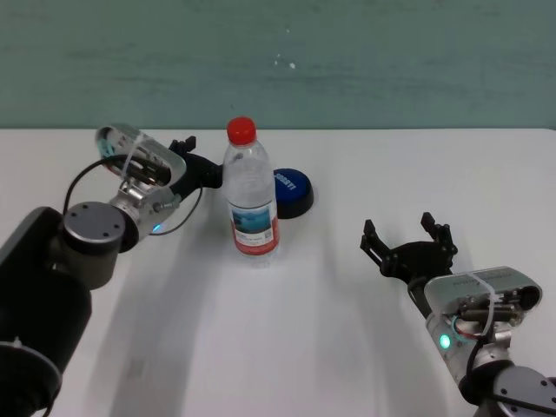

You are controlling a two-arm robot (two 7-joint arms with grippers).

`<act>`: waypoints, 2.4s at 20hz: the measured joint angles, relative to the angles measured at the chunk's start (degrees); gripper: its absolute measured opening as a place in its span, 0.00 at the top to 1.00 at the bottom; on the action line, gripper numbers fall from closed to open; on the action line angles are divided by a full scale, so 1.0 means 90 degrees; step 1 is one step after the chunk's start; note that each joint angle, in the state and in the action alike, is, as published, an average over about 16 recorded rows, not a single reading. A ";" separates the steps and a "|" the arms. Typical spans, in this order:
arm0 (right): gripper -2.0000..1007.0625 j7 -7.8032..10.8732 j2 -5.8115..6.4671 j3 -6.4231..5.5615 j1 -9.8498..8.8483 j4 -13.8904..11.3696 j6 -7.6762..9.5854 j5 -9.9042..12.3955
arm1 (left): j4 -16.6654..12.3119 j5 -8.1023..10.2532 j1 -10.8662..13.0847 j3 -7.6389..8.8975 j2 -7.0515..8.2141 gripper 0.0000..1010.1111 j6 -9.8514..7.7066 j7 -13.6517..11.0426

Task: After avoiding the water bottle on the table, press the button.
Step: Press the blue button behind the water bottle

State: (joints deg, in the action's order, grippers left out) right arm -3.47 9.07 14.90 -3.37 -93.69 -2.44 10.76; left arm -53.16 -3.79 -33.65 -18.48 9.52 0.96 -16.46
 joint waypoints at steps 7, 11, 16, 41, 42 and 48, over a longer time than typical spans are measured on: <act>0.00 0.0000 0.0000 0.0000 0.0000 0.0000 0.0000 0.0000 | -0.0015 0.0012 0.0008 0.0008 0.0009 0.01 -0.0002 0.0010; 0.00 0.0000 0.0000 0.0000 0.0000 0.0000 0.0000 0.0000 | -0.0049 0.0024 0.0032 0.0023 0.0024 0.01 -0.0010 0.0018; 0.00 0.0000 0.0000 0.0000 0.0000 0.0000 0.0000 0.0000 | -0.0111 0.0040 0.0077 0.0051 0.0048 0.01 -0.0027 0.0034; 0.00 0.0000 0.0000 0.0000 0.0000 0.0000 0.0000 0.0000 | -0.0580 0.0165 0.0413 0.0297 0.0218 0.01 -0.0145 0.0125; 0.00 0.0000 0.0000 0.0000 0.0000 0.0000 0.0000 0.0000 | -0.0624 0.0177 0.0444 0.0317 0.0230 0.01 -0.0151 0.0132; 0.00 0.0000 0.0000 0.0000 0.0000 0.0000 0.0000 0.0000 | -0.0950 0.0260 0.0692 0.0456 0.0317 0.01 -0.0198 0.0180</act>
State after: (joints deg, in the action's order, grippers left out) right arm -3.47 9.07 14.90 -3.37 -93.69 -2.44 10.76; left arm -61.72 -1.45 -27.43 -14.37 12.38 -0.82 -14.84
